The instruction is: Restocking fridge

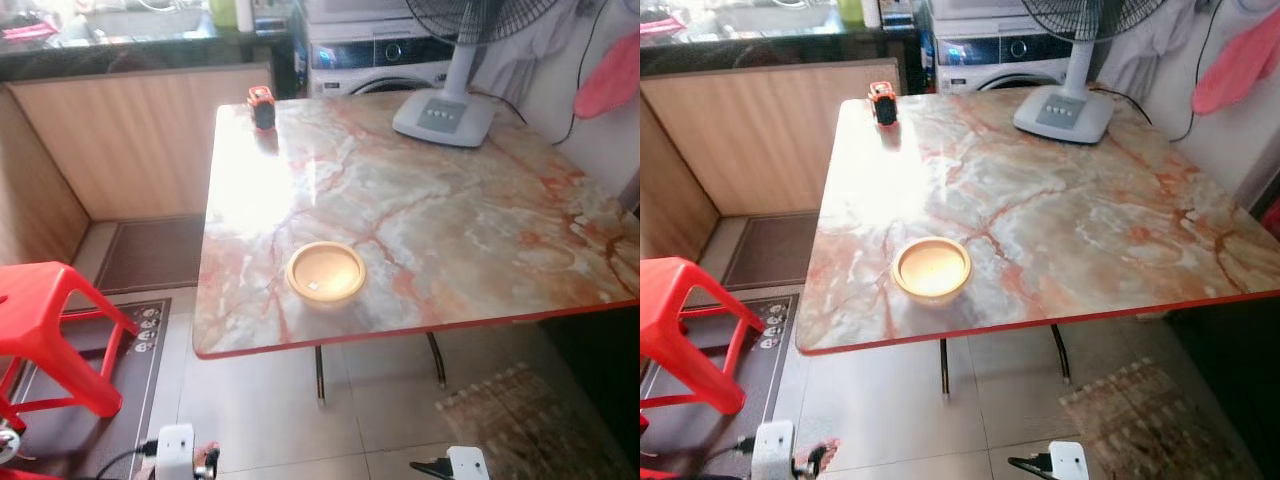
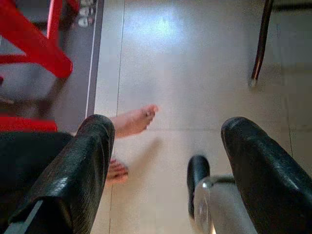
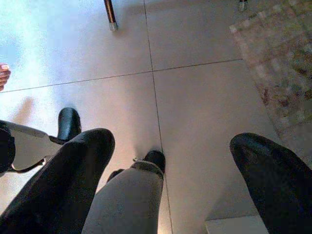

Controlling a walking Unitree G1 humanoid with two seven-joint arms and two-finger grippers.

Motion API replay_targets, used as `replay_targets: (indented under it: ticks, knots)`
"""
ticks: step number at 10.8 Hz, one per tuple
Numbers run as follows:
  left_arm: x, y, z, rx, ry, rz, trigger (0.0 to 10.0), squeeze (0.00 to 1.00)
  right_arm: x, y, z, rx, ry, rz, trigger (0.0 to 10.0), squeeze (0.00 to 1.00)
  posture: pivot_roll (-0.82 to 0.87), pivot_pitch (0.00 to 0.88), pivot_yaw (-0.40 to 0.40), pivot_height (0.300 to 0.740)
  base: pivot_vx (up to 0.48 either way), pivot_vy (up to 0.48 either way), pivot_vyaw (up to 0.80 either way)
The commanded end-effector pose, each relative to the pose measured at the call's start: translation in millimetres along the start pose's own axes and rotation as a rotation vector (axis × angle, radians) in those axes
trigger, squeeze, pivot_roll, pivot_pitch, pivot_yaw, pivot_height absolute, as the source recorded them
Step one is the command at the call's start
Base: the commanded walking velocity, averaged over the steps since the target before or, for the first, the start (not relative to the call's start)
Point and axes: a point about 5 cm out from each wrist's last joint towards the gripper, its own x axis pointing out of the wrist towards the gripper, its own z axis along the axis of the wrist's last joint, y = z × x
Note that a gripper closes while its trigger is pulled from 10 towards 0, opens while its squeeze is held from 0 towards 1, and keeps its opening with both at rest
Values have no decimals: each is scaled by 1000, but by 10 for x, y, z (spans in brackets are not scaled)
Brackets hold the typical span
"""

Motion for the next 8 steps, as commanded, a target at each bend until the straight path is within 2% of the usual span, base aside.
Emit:
replay_targets:
  ticks: [1,3,5,8]
  knots:
    - [-8,15,-3,11,-11,6,10000,0,-1,7,-5,-9,-6,-1,10000,0,1,0,24,740,0,0,800]
    - [-7,24,20,14,-31,9,10000,0,-4,18,-34,1,0,-1,10000,0,-2,0,29,740,0,0,800]
    - [10,16,105,16,-80,11,10000,0,-5,22,-53,-6,14,2,10000,0,-1,0,31,740,0,0,0]
    - [38,-30,468,11,-284,6,10000,0,-5,13,-45,1,8,-4,10000,0,5,8,25,740,0,0,0]
